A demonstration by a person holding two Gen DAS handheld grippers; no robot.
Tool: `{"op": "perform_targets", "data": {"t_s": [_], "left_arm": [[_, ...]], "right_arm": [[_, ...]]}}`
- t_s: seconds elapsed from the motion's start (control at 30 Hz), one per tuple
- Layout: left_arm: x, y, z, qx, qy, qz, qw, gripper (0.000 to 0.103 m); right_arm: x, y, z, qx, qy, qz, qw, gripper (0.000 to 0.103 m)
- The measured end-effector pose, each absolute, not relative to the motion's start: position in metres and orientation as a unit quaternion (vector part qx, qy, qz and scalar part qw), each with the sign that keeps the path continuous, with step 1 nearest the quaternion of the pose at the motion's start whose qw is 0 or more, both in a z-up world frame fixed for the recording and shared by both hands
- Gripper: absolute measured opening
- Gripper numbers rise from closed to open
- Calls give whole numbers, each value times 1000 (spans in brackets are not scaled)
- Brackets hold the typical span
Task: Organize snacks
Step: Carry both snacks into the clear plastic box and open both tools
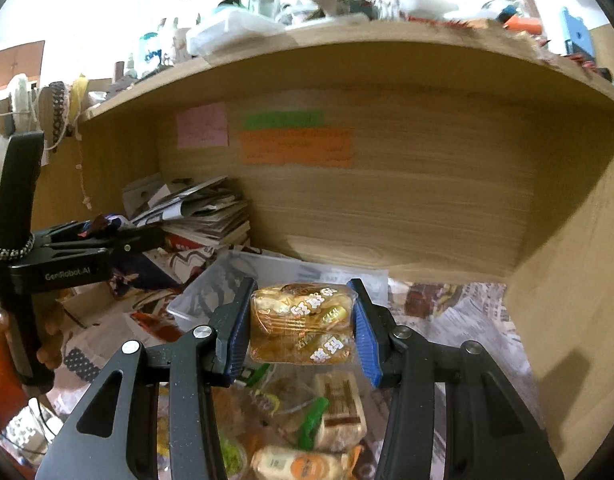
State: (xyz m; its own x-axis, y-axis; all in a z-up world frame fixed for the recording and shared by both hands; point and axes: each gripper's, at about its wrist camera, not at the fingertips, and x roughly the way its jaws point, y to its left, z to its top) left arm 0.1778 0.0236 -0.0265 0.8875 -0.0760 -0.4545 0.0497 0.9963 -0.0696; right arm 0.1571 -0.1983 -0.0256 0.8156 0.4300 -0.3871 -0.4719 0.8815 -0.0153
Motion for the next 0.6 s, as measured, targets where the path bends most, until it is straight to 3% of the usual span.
{"op": "perform_targets", "data": {"t_s": [0.6], "left_arm": [[270,0,-60,-15,305,-69,950,79]], "right_arm": [[243,-177,-61,-65,276,239,929,42]]}}
